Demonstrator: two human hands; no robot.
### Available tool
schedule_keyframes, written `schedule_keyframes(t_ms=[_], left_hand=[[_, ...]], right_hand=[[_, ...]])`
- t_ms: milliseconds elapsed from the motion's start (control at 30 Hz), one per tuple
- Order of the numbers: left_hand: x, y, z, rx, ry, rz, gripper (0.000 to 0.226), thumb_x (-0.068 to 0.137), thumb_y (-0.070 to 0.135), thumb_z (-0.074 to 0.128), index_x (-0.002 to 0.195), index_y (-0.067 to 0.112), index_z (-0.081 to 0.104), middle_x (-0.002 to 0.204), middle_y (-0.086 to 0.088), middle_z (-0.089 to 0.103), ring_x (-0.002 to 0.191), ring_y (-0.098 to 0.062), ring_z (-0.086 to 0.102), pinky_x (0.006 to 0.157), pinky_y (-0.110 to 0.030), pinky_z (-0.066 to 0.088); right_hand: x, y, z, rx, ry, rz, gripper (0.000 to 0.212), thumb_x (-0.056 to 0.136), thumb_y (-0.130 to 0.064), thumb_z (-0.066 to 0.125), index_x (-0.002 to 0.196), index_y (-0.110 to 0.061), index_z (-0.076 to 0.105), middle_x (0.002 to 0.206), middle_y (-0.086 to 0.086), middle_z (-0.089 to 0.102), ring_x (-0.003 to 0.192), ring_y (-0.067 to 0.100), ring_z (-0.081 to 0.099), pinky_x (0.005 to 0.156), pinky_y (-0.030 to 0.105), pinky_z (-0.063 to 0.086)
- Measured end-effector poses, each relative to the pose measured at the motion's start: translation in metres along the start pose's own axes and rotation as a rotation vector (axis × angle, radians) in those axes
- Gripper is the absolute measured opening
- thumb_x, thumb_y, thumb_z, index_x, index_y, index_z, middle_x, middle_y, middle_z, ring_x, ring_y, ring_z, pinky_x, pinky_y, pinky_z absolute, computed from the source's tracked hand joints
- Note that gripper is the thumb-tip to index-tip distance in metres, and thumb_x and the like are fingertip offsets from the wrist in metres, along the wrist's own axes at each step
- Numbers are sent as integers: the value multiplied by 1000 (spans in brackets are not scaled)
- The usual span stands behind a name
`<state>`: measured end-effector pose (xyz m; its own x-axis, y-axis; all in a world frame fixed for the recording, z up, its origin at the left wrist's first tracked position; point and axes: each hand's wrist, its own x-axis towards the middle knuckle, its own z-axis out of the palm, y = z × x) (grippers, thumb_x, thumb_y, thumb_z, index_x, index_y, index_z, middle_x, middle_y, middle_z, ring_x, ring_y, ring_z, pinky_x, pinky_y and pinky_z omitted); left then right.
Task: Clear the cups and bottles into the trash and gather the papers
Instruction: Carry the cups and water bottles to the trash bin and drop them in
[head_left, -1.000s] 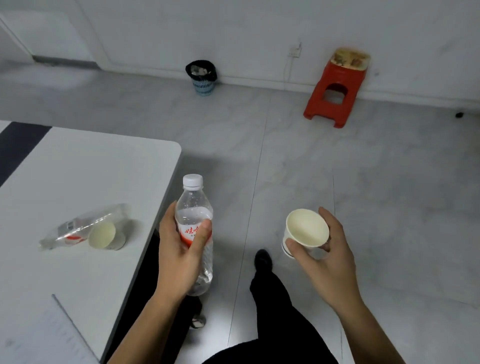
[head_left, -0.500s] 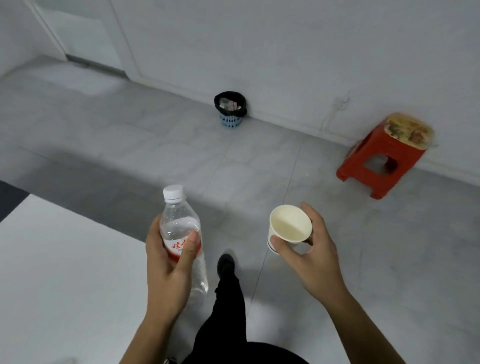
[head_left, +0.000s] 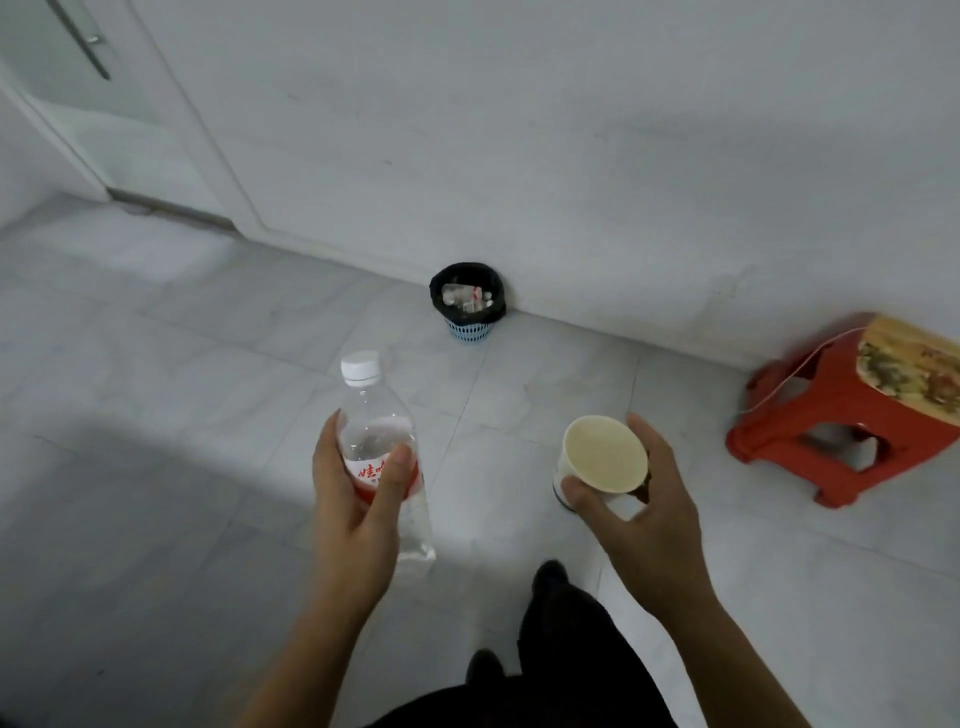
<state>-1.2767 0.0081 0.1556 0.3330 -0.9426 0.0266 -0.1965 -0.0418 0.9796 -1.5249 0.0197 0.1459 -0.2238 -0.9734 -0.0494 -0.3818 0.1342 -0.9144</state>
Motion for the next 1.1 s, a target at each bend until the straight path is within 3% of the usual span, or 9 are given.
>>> schedule_keyframes(t_ms=[133, 233, 333, 567, 700, 833, 933, 1000, 1100], left_hand=[[106, -11, 60, 14, 11, 26, 50, 84, 54, 58, 129, 36, 48, 120, -1, 59, 103, -16, 63, 86, -31, 52], [187, -18, 105, 3, 10, -13, 55, 82, 53, 58, 131, 29, 49, 117, 4, 61, 103, -14, 63, 86, -29, 51], [263, -7, 139, -12, -5, -32, 61, 81, 54, 57, 133, 24, 49, 113, 13, 63, 103, -10, 64, 81, -17, 50], [428, 7, 174, -38, 51, -79, 64, 86, 53, 56, 140, 22, 41, 125, -5, 59, 110, -22, 62, 91, -36, 50], [519, -22, 193, -21, 80, -124, 63, 86, 54, 54, 139, 24, 39, 131, -1, 52, 115, -11, 57, 93, -27, 46], [609, -65, 214, -48, 38, -215, 65, 89, 47, 52, 145, 20, 31, 125, 36, 44, 118, 3, 51, 95, -14, 43], [672, -99, 229, -5, -21, -280, 81, 83, 63, 53, 149, 23, 26, 139, 18, 42, 127, -7, 49, 103, -29, 43], [710, -126, 241, -11, -29, -371, 77, 80, 60, 61, 143, 25, 34, 135, 7, 50, 117, -2, 56, 93, -28, 49], [759, -184, 266, -43, 35, -521, 61, 83, 40, 76, 133, 27, 43, 123, 6, 60, 103, 3, 63, 77, -20, 55]], right_hand=[[118, 13, 33, 47, -26, 48, 85, 74, -36, 85, 145, -33, 39, 129, -23, 52, 117, 2, 54, 99, 27, 46], [215, 14, 51, 66, -63, 65, 86, 74, -35, 85, 146, -31, 39, 131, -17, 55, 117, 1, 54, 97, 21, 46], [309, -2, 62, 62, -119, 60, 87, 73, -40, 85, 146, -31, 39, 134, -15, 55, 119, 2, 54, 100, 26, 46], [499, -48, 111, 48, -242, 50, 77, 77, -31, 83, 140, -35, 39, 125, -20, 54, 110, -13, 50, 82, 0, 41], [588, -51, 154, 18, -259, 83, 77, 77, -34, 83, 139, -40, 38, 124, -29, 51, 112, -13, 50, 84, 2, 42], [664, -38, 198, 15, -186, 196, 75, 76, -32, 83, 135, -43, 38, 120, -32, 51, 110, -13, 52, 86, 9, 43], [717, -20, 234, 3, -130, 284, 78, 76, -29, 83, 138, -38, 38, 120, -25, 53, 111, 1, 56, 95, 26, 48], [749, -1, 261, -20, -132, 336, 83, 75, -30, 84, 144, -31, 37, 124, -15, 55, 114, 10, 57, 99, 31, 48], [790, 50, 304, -72, -174, 413, 84, 75, -30, 84, 145, -28, 38, 129, -11, 54, 117, 11, 56, 90, 15, 47]])
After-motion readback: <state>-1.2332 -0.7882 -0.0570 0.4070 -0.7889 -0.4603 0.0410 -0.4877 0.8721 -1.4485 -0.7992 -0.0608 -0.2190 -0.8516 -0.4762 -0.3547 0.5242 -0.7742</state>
